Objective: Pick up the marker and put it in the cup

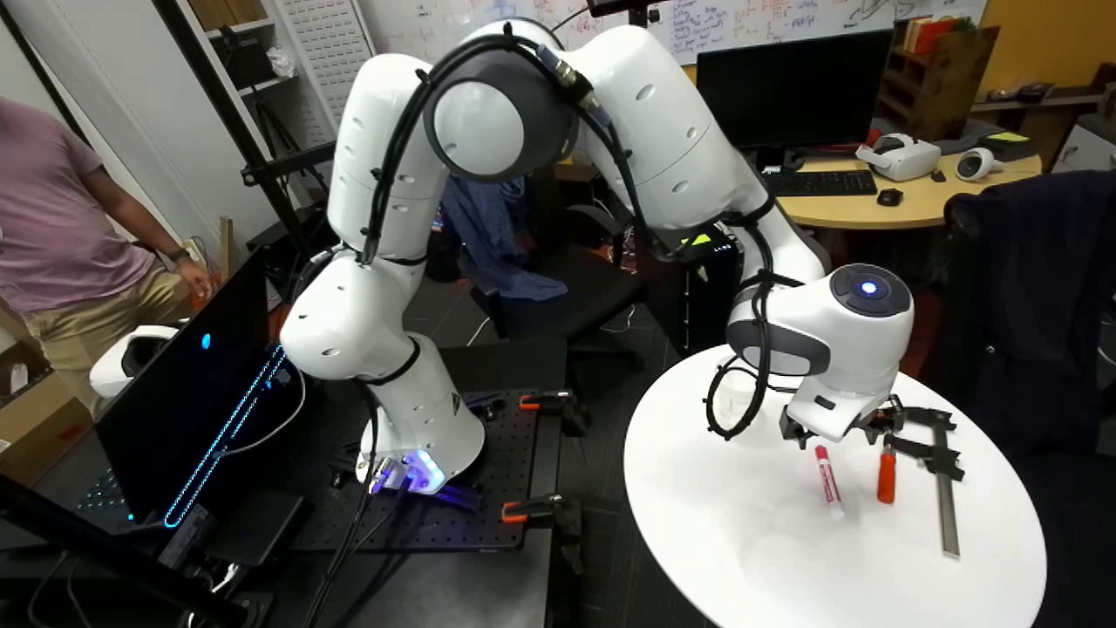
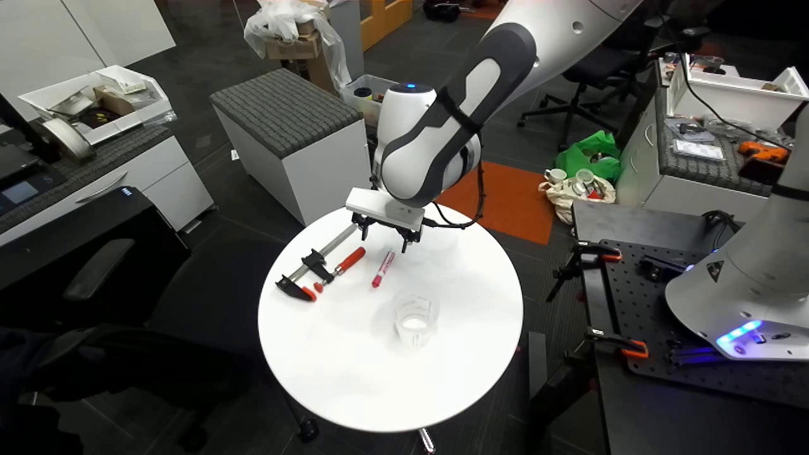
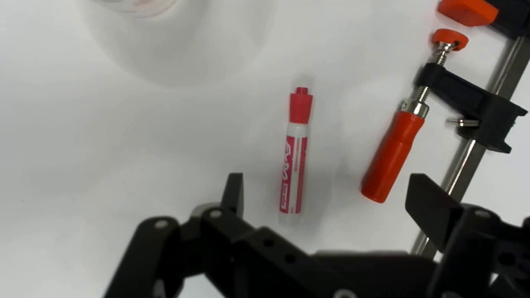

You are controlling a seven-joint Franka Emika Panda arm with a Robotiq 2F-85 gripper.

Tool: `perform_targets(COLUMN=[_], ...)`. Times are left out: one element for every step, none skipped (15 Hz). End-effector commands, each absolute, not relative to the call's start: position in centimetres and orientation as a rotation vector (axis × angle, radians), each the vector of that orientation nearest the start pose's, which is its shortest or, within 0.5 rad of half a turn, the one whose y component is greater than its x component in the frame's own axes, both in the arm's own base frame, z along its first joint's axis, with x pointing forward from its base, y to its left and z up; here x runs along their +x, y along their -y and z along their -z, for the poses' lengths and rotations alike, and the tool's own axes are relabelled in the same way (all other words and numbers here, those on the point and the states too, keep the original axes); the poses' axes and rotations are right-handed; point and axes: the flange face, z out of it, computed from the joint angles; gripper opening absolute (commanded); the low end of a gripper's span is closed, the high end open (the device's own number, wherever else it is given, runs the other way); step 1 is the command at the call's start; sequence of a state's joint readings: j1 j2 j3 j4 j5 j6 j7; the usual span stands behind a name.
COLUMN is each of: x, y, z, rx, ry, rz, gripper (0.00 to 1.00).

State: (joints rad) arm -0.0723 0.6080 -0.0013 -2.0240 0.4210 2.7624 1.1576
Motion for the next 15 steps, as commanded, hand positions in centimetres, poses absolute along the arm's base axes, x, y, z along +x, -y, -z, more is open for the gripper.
perform_targets(x=[60.2,60.2,60.1,60.2,60.2,60.3,60.5,60.8,61.0,61.3,61.6,62.0,62.4,62.7,62.9], y=[6.2,6.4,6.6,7.0,7.3,7.6,8.0,8.4,8.7,8.9,9.2,9.3,9.4,9.4,9.3], z=[-14.3,-13.9,-13.6,-13.1,-12.8,-12.5,-12.3,-12.1,-11.9,-11.7,-11.7,-11.6,-11.4,-11.3,-11.2], rx=[-2.004,-1.995,-1.986,-1.978,-1.971,-1.967,-1.963,-1.963,-1.965,-1.965,-1.966,-1.967,-1.969,-1.969,-1.965], ry=[-2.102,-2.112,-2.122,-2.137,-2.144,-2.153,-2.160,-2.162,-2.163,-2.161,-2.163,-2.159,-2.160,-2.159,-2.169], rz=[-0.030,-0.036,-0.041,-0.042,-0.048,-0.048,-0.046,-0.040,-0.033,-0.031,-0.026,-0.022,-0.022,-0.023,-0.030], gripper=[1.00,1.00,1.00,1.00,1.00,1.00,1.00,1.00,1.00,1.00,1.00,1.00,1.00,1.00,1.00])
